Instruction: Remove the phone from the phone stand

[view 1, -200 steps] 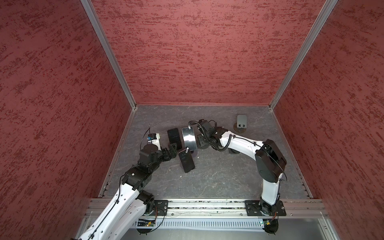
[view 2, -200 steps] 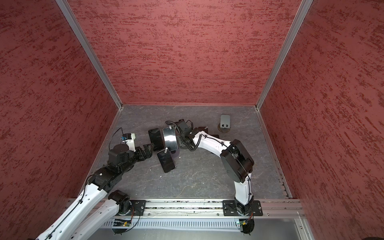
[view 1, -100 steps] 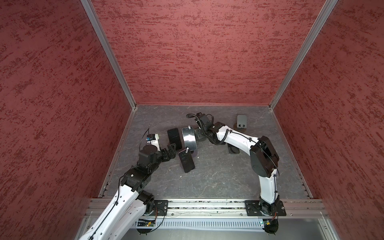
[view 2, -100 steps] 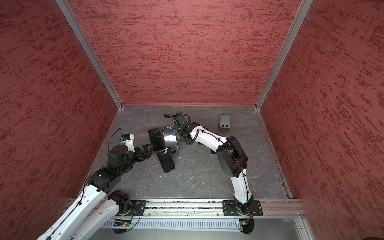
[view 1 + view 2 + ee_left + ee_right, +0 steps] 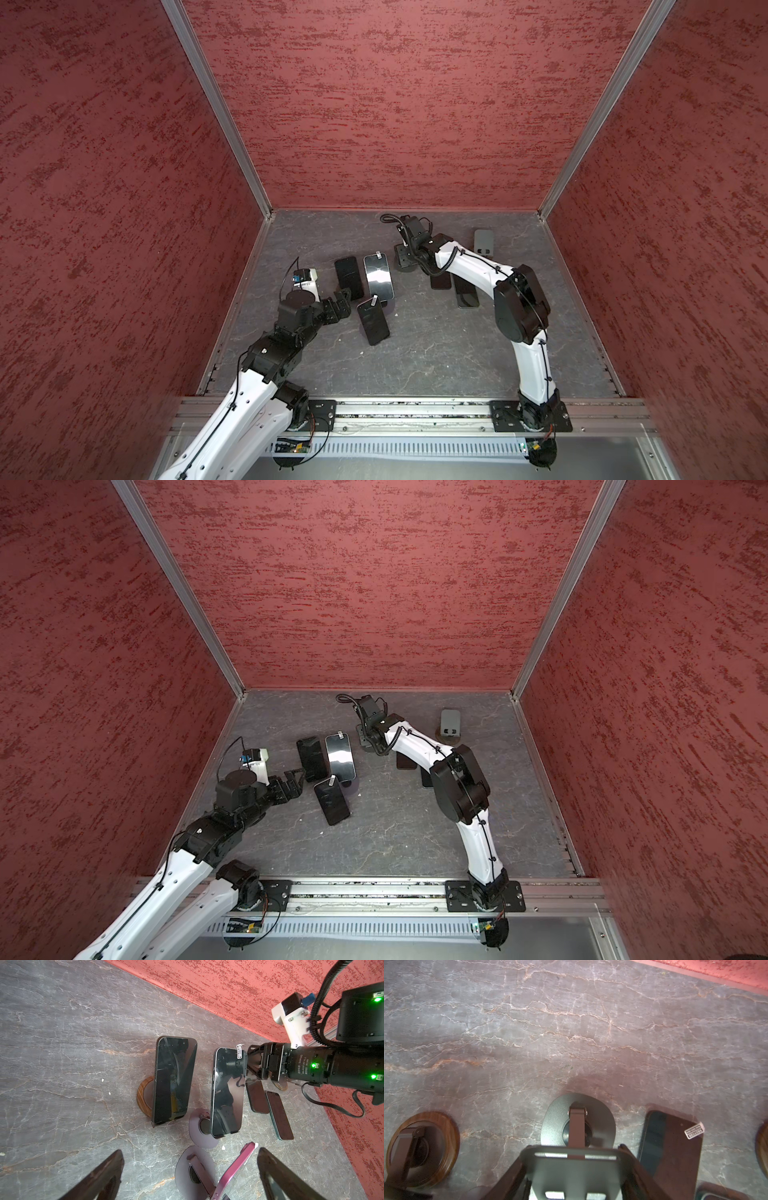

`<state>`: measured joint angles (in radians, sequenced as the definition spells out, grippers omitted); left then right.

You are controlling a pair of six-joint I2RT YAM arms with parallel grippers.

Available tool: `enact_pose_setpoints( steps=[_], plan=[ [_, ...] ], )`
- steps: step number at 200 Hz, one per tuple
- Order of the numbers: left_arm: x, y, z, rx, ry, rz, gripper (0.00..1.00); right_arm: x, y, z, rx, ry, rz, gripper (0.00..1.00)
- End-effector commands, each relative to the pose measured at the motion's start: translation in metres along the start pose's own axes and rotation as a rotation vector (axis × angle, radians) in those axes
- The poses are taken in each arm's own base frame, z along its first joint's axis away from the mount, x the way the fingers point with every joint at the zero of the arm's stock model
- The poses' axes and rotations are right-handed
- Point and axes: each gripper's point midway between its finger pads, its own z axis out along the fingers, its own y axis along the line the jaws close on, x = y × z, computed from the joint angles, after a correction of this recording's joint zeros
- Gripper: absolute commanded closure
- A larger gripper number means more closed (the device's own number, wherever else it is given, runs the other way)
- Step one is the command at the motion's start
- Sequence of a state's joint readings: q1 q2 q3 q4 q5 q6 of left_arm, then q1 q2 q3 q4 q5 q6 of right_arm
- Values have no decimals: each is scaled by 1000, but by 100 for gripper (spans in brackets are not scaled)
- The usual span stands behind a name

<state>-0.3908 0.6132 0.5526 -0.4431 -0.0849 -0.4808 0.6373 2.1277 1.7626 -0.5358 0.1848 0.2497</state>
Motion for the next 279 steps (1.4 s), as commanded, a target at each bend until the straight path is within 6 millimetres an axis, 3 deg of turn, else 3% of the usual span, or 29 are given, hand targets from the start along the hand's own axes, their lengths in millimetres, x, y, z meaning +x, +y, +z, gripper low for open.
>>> enact_pose_setpoints(
  steps=[1,52,100,155,227,279],
  plan=[
    [-3,2,-2,-10,-13,13,1,-5,0,4,-16,6,12,39],
    [-3,2,-1,-9,-13,13,1,-2,-6,15,-32,30,42,38],
    [-5,3,0,-14,-17,19,1,5,-7,26,-23,62,48,30],
    [-8,1,-3,-15,-18,25,1,-1,-8,20,-17,45,52,25],
    [-11,-2,-6,-9,-15,32,1,-21,-2,-14,-83,-42,75,22],
    [-8,3,-6,-36,-8,29,1,-22,0,-42,-115,-102,90,21]
  ],
)
